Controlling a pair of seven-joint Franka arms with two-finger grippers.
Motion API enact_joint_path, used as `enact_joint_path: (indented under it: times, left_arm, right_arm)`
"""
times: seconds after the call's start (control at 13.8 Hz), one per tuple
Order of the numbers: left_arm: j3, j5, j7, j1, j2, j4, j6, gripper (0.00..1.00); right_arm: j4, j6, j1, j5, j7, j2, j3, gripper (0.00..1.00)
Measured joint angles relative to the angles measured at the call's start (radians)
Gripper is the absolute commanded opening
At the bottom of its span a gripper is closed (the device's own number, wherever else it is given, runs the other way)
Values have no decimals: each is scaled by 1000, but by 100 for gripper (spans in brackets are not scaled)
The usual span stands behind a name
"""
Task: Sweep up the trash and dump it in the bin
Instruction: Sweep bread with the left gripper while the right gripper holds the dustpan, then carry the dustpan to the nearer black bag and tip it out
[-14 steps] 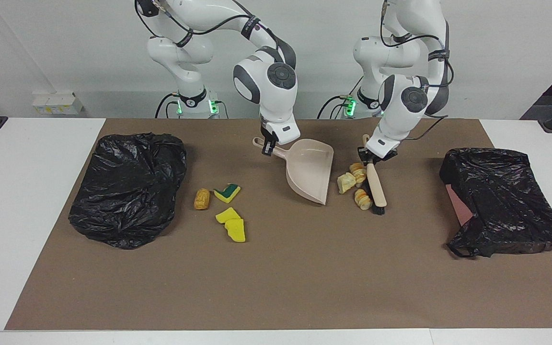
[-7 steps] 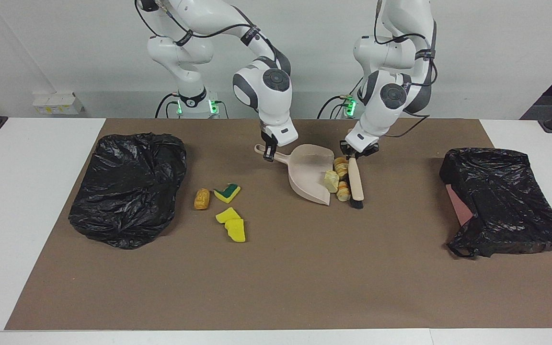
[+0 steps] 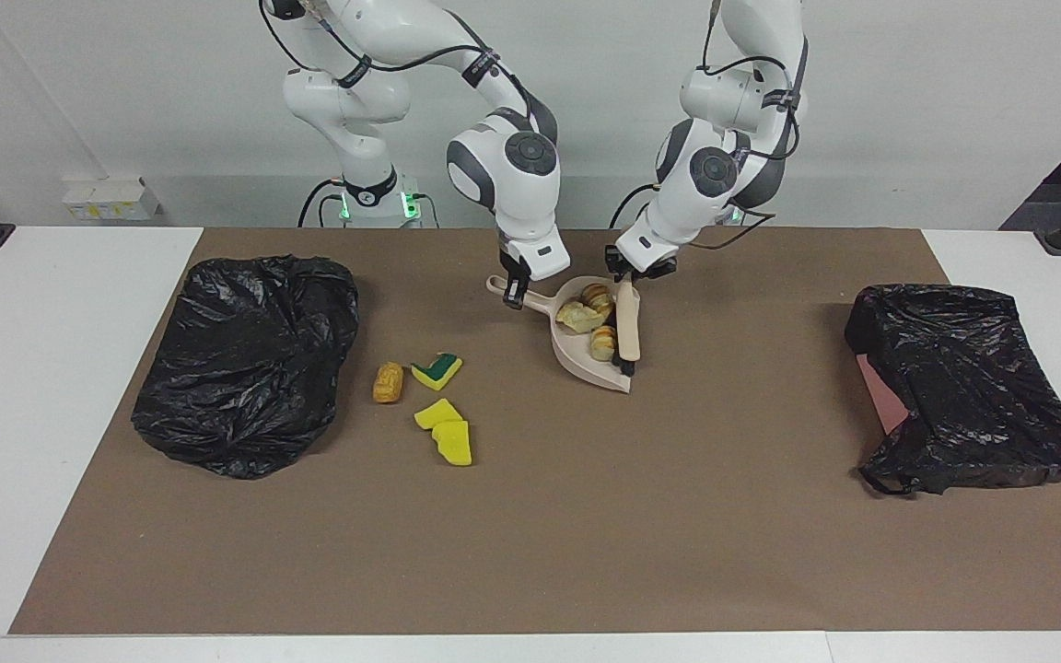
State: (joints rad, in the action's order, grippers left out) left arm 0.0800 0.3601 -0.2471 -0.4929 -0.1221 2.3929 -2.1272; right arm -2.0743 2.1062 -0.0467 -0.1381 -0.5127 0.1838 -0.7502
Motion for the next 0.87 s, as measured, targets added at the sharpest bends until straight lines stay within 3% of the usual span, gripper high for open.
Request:
enact_joint_path:
  times: [0.29,0.51,0.87]
  left_arm:
    - [-27,-22,-9,31,-20,-42,15,0]
    - [-31,-163,-86,74,-35,-44,25,0]
    - [-20,-248,-181,80,-62,-22,39,0]
  right_arm:
    - [0,0,0,0,5,0,0,0]
    - [9,-2,-1,0,6,-9,2,0]
    - [31,-126,-12,0,3,-160,70,0]
